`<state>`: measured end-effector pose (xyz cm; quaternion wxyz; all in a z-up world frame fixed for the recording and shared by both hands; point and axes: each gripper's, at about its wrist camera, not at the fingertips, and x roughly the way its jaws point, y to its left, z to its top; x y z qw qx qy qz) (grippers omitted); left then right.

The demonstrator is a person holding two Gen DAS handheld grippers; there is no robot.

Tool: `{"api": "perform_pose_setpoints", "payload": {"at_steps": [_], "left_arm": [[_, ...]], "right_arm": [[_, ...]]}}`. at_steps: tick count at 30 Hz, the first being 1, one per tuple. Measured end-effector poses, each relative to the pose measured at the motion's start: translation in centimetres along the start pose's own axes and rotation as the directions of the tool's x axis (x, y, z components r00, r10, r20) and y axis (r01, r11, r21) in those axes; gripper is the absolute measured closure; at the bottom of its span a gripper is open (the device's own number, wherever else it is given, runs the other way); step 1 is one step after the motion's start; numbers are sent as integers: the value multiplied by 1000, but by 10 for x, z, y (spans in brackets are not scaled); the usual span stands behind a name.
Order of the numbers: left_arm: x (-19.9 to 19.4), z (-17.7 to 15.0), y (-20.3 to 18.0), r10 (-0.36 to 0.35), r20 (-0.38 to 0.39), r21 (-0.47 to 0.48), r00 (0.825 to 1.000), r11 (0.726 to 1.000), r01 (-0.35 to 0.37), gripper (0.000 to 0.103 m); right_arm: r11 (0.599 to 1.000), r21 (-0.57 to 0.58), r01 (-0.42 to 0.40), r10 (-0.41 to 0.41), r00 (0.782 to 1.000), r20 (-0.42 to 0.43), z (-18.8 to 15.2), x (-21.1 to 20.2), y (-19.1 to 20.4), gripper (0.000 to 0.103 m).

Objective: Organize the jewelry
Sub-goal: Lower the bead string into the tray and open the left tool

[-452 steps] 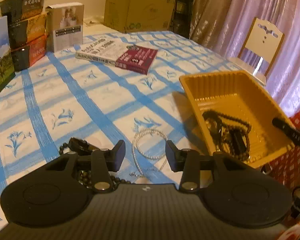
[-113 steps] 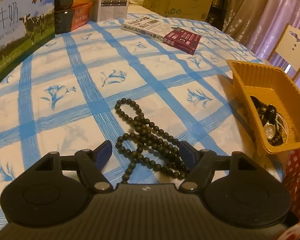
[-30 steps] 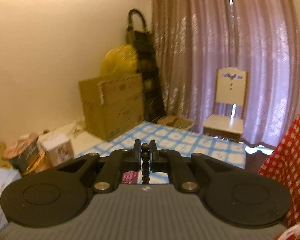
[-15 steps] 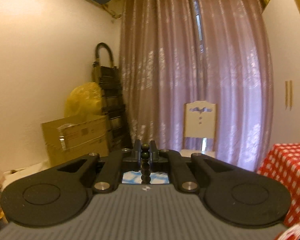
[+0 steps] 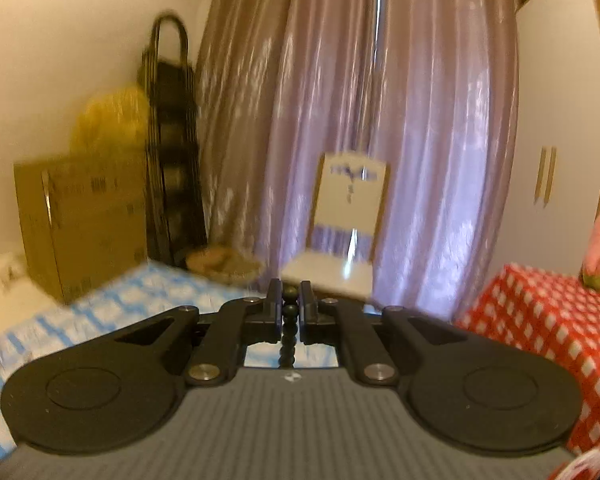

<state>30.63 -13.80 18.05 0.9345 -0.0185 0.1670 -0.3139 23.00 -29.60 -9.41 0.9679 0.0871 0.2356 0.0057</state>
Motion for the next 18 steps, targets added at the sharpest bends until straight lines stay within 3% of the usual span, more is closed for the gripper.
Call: {"api": "perform_pose_setpoints", "payload": {"at_steps": [3,8,9,13,18], "left_arm": [[26,-34,7,-20,-117,-51,993,999,14,97],[66,-81,19,-24,-255,-91,967,996,1,96],[71,-86,21,-20,-270,-96,963,995,-7,96],[75,-100,28,-6,-288,-105,958,994,-25,80],[72,-111,41,32,-306,-115,951,991,-71,72]], "right_arm": [[1000,-1,1,-1,1000,0,0,0,1,97],[1000,-5,0,0,1000,-1,-1,0,2,97],[1000,-5,1,-1,1000,-1,-2,0,3,97],[1000,-5,0,0,1000,-2,-2,0,2,97],[1000,-4,0,0,1000,-5,-4,-1,1,97]]}}
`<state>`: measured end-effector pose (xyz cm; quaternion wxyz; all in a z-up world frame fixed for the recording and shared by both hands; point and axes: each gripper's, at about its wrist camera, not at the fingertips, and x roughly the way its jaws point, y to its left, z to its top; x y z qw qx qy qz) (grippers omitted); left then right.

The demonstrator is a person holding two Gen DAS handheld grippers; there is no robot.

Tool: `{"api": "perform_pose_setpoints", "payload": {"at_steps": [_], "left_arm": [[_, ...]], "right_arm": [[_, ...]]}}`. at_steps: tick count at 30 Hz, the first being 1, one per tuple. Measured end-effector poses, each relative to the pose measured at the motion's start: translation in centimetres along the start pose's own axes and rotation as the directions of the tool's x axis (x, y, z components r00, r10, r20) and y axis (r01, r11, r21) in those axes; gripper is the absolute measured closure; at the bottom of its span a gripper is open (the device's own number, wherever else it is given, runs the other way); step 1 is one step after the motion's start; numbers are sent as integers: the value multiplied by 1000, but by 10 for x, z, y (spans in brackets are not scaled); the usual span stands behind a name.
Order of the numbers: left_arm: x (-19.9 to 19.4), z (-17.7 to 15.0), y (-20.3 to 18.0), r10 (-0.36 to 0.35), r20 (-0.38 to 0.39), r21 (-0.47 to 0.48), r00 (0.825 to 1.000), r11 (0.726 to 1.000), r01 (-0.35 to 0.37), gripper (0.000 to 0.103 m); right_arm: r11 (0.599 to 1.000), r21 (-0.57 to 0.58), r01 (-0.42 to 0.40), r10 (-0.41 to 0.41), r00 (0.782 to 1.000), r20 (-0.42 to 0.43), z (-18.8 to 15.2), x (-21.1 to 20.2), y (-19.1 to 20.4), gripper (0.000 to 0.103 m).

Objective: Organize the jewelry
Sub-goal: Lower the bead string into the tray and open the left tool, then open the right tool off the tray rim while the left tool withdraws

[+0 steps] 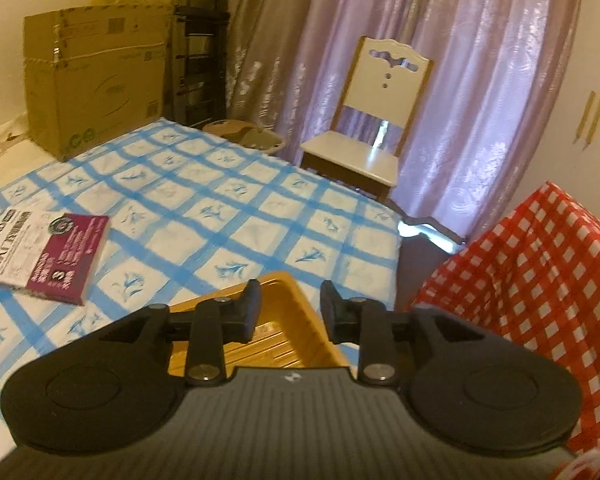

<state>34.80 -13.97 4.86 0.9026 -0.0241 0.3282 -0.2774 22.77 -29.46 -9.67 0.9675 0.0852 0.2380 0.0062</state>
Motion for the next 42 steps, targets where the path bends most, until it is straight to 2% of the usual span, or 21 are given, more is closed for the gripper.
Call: {"api": "perform_pose_setpoints", "payload": {"at_steps": [3,13,20,26,31,36,42], "left_arm": [[-4,-11,11,36,-7,-5,999,999,-36,64],[-20,-68,59,139,-72,-81,988,986,-145,63],[-45,-112,91,225,-87,-139,970,962,-236,62],[-65,-151,119,289,-115,-213,950,927,-308,62],[-75,-178,139,335,-151,-267,930,892,-365,62],[-85,-193,150,361,-167,-300,917,868,-396,62],[-93,-204,155,391,-173,-310,904,850,-427,62]], "right_arm": [[1000,1,0,0,1000,1,0,0,0,97],[1000,-4,-1,1,1000,2,0,-1,-1,97],[1000,-2,-7,7,1000,1,-3,1,-4,97],[993,85,-77,77,997,6,-6,7,-23,97],[967,194,-164,164,986,13,-4,21,-34,96],[949,231,-216,222,975,-1,4,38,-23,96],[950,193,-244,255,967,-32,8,53,8,96]]}}
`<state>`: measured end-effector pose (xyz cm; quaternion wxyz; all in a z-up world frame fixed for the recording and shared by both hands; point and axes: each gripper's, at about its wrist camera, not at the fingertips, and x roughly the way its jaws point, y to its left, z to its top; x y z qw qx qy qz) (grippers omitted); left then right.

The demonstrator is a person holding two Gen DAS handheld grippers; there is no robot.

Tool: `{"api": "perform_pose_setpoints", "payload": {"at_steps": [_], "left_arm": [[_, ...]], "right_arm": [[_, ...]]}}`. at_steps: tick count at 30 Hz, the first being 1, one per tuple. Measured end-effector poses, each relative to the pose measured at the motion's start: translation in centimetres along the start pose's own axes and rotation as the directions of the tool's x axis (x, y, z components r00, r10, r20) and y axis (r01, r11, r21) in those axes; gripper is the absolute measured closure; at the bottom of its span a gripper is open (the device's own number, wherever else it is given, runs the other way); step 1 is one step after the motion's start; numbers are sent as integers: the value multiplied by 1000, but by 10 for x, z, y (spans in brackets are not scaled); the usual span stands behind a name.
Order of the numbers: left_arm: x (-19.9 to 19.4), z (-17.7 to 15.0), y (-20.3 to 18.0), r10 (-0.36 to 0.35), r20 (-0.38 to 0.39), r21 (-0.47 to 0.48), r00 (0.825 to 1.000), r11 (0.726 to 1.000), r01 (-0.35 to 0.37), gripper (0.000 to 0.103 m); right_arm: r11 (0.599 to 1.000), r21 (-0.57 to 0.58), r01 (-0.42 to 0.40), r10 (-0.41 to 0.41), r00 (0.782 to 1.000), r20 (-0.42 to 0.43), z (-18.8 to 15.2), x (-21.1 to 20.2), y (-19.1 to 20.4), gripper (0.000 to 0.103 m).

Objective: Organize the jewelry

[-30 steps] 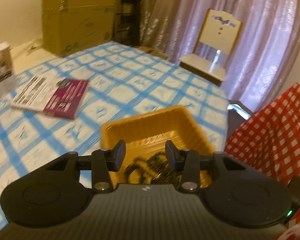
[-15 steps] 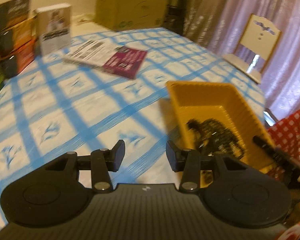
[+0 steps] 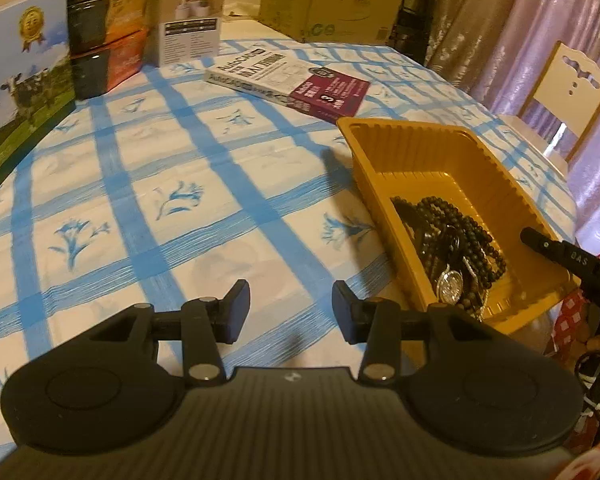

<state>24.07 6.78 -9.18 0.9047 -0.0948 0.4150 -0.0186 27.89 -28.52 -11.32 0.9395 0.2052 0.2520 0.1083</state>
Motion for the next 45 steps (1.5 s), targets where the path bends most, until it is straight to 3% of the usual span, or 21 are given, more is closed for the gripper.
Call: {"api": "perform_pose_setpoints", "payload": {"at_steps": [9,11,12,13,14,16,22,27,30,33,45], "left_arm": [[-19,-8,8,64,30,-1,998,998,-64,48],[-25,-11,9,77,36,-4,996,997,-77,44],[-29,-12,9,81,41,-5,996,997,-81,40],[-33,-13,10,88,47,-7,995,996,-88,36],[-37,-15,10,96,53,-10,994,995,-95,35],[-46,-19,10,110,67,-11,992,994,-110,26],[-78,-32,7,143,101,-3,985,990,-143,18],[-110,-46,-1,188,135,21,973,981,-193,15],[-132,-55,-6,211,166,37,963,975,-220,15],[-153,-64,-6,199,164,32,966,978,-207,15],[-215,-109,-9,211,145,-27,967,977,-210,15]], "right_arm": [[987,-145,76,-86,994,-62,-6,17,16,93],[976,-197,89,-110,989,-95,-5,19,20,73],[971,-217,105,-128,987,-95,-3,18,21,42],[966,-229,123,-145,986,-80,-3,16,23,22],[960,-236,151,-162,986,-30,-1,9,25,19],[957,-243,159,-164,986,-4,4,0,28,19],[960,-245,138,-153,987,-43,13,-37,56,19],[969,-246,41,-76,988,-137,-2,-72,96,19],[967,-256,-17,-38,978,-205,-15,-89,120,19],[962,-263,-73,1,965,-262,-28,-105,141,19],[921,-352,-165,40,941,-337,-71,-164,185,19]]}}
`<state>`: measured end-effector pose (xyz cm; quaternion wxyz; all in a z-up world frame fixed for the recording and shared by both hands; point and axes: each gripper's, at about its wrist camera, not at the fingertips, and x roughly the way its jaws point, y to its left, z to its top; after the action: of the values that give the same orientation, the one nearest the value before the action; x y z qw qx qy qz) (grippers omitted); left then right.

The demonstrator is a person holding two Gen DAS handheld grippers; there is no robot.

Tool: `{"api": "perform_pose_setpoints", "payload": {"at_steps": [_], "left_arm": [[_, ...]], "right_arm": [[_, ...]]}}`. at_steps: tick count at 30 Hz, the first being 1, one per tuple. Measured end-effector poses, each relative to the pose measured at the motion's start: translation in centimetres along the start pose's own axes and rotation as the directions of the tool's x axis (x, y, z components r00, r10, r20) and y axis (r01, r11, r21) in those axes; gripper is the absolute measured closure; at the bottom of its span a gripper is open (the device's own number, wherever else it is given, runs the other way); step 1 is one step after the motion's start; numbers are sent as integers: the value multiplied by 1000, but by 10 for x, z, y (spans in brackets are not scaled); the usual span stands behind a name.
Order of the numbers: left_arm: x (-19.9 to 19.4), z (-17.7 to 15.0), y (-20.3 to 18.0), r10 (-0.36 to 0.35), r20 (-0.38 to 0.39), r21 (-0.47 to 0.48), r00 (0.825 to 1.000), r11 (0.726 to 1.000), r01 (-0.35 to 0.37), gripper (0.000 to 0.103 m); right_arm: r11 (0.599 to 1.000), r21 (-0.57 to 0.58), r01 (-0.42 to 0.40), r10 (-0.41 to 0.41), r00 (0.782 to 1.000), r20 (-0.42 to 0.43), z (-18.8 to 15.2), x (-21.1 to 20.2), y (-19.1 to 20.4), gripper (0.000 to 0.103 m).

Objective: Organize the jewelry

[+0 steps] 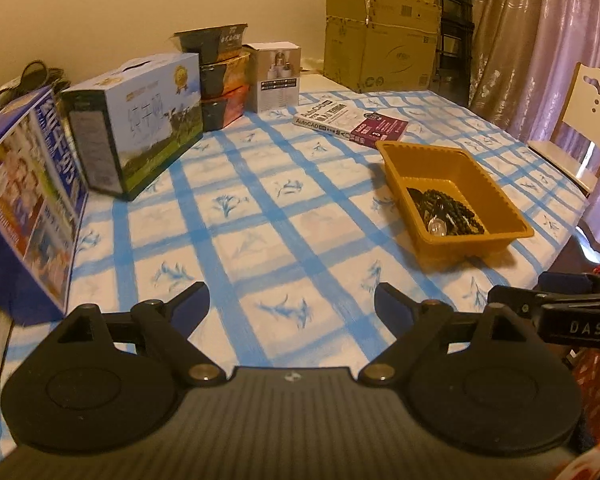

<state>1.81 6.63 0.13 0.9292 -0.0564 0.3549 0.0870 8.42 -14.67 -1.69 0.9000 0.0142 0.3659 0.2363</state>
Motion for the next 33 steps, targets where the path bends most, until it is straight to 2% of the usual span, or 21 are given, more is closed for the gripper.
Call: {"api": "perform_pose_setpoints", "payload": {"at_steps": [12,33], "left_arm": [[-39,-23,-6,-13,5,6,1000,1000,13,15],[-33,-31,-13,-40,-20,17,999,999,40,15]], "right_arm": [[997,-66,-43,45,999,29,-18,-43,30,19],[998,-50,-35,36,999,11,-25,-42,25,19]]}}
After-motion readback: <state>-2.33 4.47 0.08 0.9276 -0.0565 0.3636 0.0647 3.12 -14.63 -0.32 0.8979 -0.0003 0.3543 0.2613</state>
